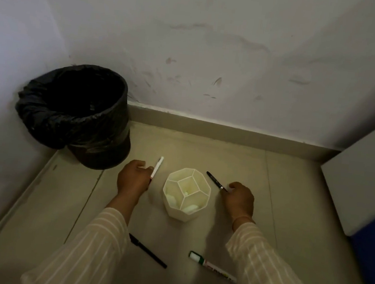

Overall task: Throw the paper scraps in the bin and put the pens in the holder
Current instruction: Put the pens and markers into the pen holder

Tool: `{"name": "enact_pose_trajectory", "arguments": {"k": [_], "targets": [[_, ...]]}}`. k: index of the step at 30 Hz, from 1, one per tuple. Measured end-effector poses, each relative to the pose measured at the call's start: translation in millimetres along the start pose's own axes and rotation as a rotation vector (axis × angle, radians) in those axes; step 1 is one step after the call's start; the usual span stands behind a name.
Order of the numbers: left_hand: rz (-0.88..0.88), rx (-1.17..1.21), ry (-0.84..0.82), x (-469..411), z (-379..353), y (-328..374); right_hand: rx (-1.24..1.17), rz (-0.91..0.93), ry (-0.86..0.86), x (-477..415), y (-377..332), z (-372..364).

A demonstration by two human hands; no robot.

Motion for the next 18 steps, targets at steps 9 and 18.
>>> {"name": "enact_pose_trajectory", "arguments": {"k": [9,18], "targets": [[-0.350,-0.621,-0.042,-2.6,-29.0,-2.0,-0.519,-0.070,0.023,1.4,-13.6,22.0],[-0.336,-0.665,-0.002,2.8,-24.6,-0.1,-0.593,0.191,-0.043,24.5,-85.1,102.4]]}}
Point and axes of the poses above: each hand's wrist, its own x-axis away from the middle knuckle, its own z-axis out of the back of the hand, y = z × x, the point moved 7 cm from there along -x, towards the middle knuckle, and after that the axes turned 6 degrees about y, right-handed, at the moved point
